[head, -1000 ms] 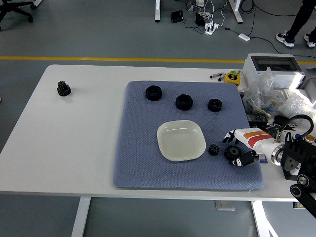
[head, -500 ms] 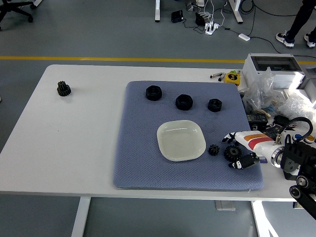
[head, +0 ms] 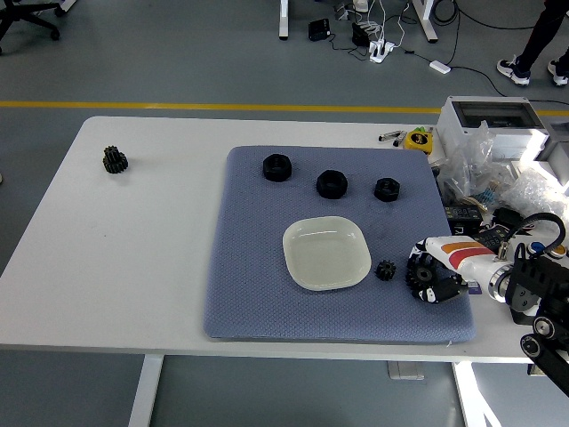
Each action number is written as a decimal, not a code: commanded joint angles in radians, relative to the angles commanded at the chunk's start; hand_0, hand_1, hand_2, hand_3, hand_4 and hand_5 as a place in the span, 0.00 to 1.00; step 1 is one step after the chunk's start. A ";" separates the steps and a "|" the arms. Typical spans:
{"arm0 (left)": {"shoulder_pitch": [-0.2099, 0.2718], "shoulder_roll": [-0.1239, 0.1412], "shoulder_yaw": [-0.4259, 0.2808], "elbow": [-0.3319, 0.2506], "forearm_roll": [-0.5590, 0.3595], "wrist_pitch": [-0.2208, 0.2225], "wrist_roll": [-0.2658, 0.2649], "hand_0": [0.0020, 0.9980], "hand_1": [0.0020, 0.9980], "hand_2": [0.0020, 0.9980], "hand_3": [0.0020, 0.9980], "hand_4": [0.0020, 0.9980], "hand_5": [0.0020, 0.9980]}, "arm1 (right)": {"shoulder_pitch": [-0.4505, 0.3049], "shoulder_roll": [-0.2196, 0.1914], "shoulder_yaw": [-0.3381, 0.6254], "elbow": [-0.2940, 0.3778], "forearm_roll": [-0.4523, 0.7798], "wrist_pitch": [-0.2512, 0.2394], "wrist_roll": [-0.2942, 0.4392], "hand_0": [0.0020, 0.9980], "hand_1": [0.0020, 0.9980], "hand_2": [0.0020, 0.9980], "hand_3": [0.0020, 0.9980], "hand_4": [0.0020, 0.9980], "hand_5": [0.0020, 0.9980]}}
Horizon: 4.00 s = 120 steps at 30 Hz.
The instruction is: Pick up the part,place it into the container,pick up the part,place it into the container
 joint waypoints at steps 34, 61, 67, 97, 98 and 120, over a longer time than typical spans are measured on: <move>0.007 0.002 -0.002 0.000 0.006 -0.002 0.002 0.72 0.72 0.76 0.61 0.68 0.58 | 0.122 -0.022 -0.117 0.225 -0.039 0.005 -0.027 0.35 0.39 0.44 0.45 0.56 0.03; 0.009 0.006 0.003 -0.004 0.000 -0.005 0.005 0.72 0.72 0.76 0.61 0.68 0.58 | 0.440 0.188 -0.425 -0.035 0.011 -0.024 -0.021 0.30 0.43 0.51 0.53 0.69 0.18; 0.008 0.007 0.003 -0.004 0.001 -0.005 0.006 0.73 0.72 0.75 0.61 0.68 0.58 | 0.461 0.206 -0.431 -0.081 -0.015 0.030 -0.026 0.31 0.48 0.72 0.76 0.93 0.30; 0.012 0.006 -0.004 -0.003 0.011 -0.006 0.008 0.72 0.72 0.76 0.61 0.68 0.58 | 0.372 0.064 -0.219 0.037 -0.037 0.076 -0.044 0.43 0.58 0.76 0.79 0.96 0.30; 0.013 0.005 -0.005 -0.003 0.013 -0.006 0.009 0.72 0.72 0.76 0.61 0.68 0.58 | 0.364 0.052 -0.211 0.039 -0.034 0.088 -0.045 0.43 0.58 0.76 0.79 0.96 0.30; 0.011 -0.001 0.001 -0.005 0.009 -0.007 0.005 0.72 0.73 0.76 0.61 0.68 0.58 | 0.269 -0.004 -0.220 0.017 -0.009 0.117 -0.025 0.43 0.56 0.72 0.65 0.89 0.27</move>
